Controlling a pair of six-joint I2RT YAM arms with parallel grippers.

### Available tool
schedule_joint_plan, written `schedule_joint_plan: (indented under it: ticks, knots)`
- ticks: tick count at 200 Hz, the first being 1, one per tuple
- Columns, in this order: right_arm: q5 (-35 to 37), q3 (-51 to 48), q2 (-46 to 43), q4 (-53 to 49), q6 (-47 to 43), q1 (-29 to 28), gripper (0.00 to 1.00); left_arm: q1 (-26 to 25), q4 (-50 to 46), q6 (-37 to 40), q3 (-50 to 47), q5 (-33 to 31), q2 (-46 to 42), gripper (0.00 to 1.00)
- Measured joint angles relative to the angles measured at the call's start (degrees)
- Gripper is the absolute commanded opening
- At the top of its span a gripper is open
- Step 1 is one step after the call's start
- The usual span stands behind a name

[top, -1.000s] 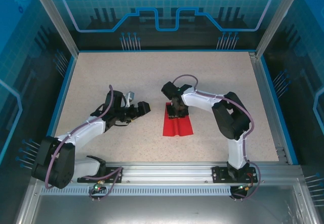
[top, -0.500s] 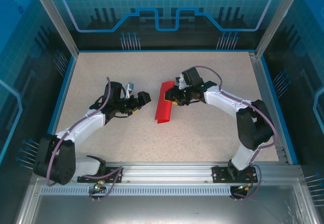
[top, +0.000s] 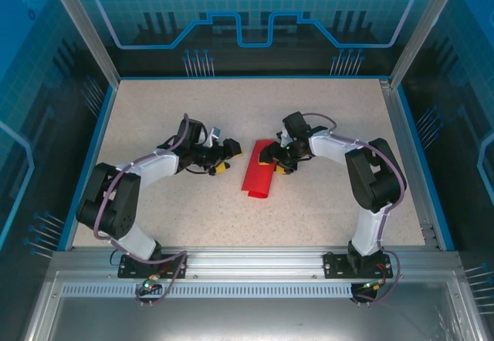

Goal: Fold a paper plane with a square sheet of paper (pick it up from the middle)
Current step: First fold in half a square sheet of paper at the center of the table.

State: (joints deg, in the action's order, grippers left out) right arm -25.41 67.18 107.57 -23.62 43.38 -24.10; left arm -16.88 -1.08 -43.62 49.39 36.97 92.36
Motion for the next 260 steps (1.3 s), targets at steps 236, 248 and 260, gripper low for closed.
schedule_joint_plan:
  ticks: [236, 248, 260]
  knots:
    - [5.5, -11.3, -9.2, -0.4, 2.1, 3.0, 0.69, -9.2, -2.9, 3.5, 15.8, 10.8, 18.3, 0.49]
    - [5.5, -12.0, -9.3, 0.6, 2.8, 3.1, 0.69, -9.2, -3.5, 3.7, 16.1, 10.9, 18.6, 0.53]
    - [5.4, -12.9, -9.4, 1.8, 3.7, 3.2, 0.68, -9.2, -4.1, 4.5, 16.5, 10.9, 19.2, 0.53]
